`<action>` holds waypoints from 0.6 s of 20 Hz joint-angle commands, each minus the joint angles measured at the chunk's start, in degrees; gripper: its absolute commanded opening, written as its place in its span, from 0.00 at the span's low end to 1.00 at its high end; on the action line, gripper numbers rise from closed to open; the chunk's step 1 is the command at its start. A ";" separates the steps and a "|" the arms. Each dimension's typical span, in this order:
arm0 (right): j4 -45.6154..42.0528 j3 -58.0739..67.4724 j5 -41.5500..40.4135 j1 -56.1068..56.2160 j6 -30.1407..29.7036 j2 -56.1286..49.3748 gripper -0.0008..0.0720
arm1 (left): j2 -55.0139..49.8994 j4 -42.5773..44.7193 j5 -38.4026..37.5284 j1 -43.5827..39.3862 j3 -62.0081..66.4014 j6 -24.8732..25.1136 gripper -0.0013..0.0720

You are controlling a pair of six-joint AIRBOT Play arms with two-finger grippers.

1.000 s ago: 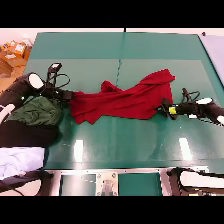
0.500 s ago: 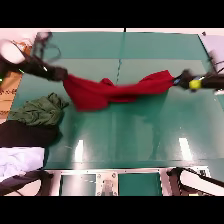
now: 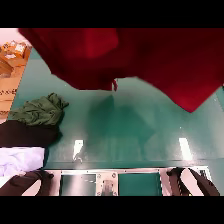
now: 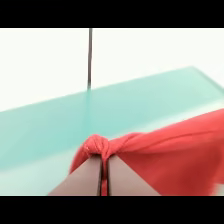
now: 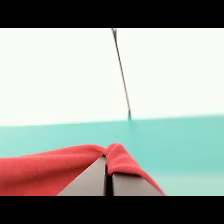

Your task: Fold the shirts.

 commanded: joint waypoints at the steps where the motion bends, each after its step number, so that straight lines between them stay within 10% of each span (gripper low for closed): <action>1: -0.26 6.08 -1.73 -1.77 0.83 2.69 0.03 | 4.09 -0.35 -0.46 0.04 2.51 -0.22 0.06; 12: -0.04 -20.17 -8.70 5.75 -4.85 -14.93 0.03 | -25.14 -0.76 5.40 0.04 -2.95 0.46 0.06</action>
